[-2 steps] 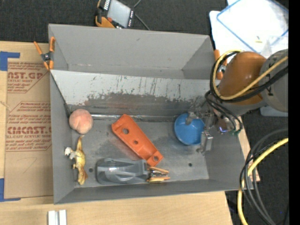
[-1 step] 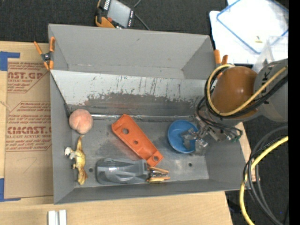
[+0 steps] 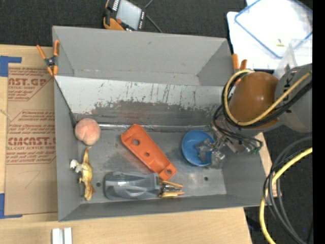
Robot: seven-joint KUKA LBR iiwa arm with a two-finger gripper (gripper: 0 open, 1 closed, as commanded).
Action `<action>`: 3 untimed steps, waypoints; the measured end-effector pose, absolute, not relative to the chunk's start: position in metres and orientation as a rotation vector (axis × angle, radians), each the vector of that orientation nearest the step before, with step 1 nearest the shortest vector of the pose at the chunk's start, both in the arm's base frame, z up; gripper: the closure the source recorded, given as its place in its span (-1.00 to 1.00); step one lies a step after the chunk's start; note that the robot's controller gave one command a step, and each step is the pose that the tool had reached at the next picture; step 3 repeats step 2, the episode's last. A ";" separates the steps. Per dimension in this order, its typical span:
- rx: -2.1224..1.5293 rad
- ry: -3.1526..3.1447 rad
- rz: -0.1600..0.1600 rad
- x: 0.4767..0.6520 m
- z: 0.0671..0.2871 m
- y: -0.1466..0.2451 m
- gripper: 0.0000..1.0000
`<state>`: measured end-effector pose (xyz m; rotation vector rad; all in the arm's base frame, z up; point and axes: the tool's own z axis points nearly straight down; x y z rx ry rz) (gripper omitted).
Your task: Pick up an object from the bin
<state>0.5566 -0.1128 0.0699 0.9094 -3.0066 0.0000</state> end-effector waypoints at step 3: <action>0.916 -3.000 -0.007 0.536 0.269 -0.099 1.00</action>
Offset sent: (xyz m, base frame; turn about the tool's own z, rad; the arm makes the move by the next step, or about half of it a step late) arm -0.0262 0.0169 0.2260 -0.0118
